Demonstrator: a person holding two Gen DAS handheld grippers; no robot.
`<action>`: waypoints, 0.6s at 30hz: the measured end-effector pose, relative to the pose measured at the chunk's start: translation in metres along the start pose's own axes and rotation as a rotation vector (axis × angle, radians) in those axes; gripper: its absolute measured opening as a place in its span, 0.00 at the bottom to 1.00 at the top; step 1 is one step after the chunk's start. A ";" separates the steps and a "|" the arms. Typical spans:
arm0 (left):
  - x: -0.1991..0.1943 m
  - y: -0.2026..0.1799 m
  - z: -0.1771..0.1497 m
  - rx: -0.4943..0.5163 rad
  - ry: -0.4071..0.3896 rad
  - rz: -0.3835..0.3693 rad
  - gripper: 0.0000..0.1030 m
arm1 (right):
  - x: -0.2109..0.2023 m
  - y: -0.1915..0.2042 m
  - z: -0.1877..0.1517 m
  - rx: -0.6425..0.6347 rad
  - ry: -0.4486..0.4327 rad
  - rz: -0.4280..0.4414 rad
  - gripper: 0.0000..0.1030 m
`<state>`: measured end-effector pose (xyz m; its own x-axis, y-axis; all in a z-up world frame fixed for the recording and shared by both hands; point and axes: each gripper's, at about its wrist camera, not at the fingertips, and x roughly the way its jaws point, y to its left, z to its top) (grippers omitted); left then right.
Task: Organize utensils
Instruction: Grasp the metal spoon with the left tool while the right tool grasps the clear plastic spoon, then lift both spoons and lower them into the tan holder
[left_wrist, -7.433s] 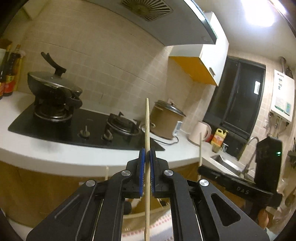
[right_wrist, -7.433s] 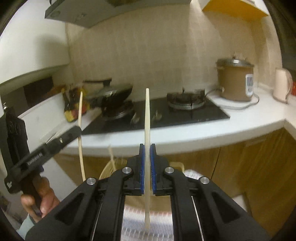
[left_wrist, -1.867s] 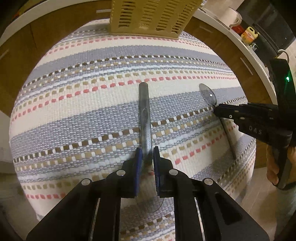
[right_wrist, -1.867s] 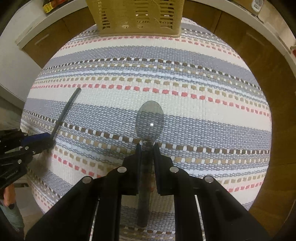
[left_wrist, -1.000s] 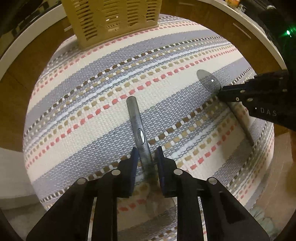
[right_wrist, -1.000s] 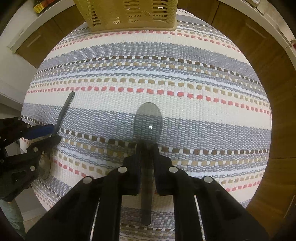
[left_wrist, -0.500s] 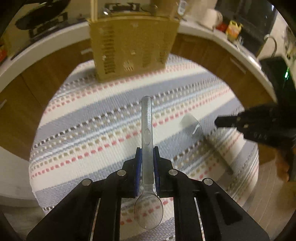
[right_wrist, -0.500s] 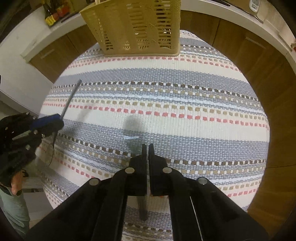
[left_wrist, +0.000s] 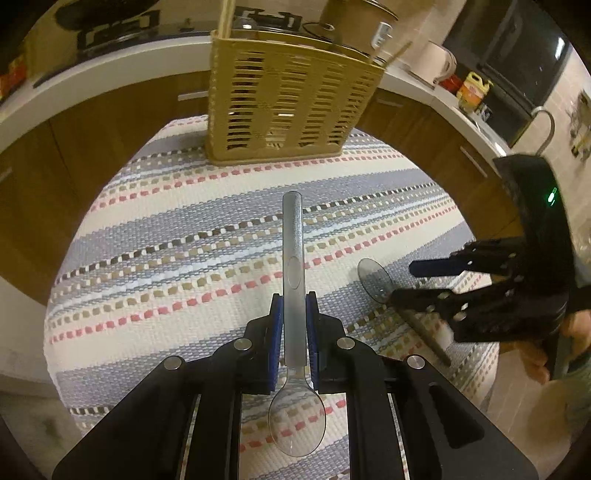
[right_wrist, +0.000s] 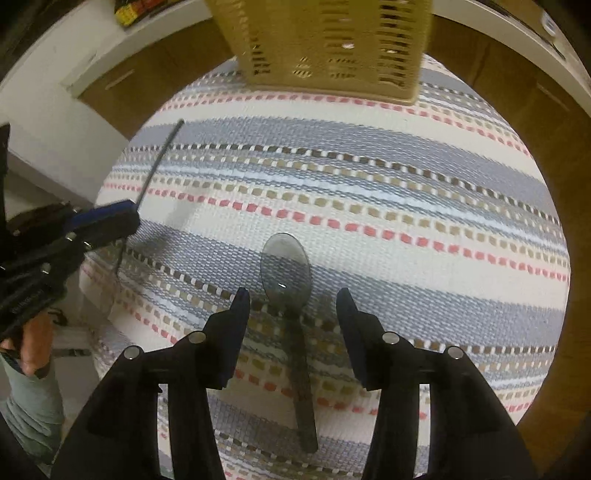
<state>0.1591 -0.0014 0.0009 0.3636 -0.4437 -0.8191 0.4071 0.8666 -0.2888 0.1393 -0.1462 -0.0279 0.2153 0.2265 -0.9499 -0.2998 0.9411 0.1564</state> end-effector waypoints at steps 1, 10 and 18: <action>-0.001 0.002 0.000 -0.009 -0.001 -0.003 0.10 | 0.003 0.002 0.002 -0.007 0.004 -0.006 0.44; -0.002 0.010 -0.003 -0.026 -0.011 -0.011 0.10 | 0.026 0.022 0.008 -0.115 0.034 -0.149 0.29; -0.019 0.004 0.008 -0.020 -0.110 0.003 0.10 | -0.004 0.003 0.002 -0.054 -0.083 -0.023 0.29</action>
<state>0.1609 0.0091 0.0192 0.4552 -0.4623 -0.7610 0.3893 0.8720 -0.2968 0.1397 -0.1440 -0.0228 0.2982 0.2272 -0.9271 -0.3431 0.9318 0.1180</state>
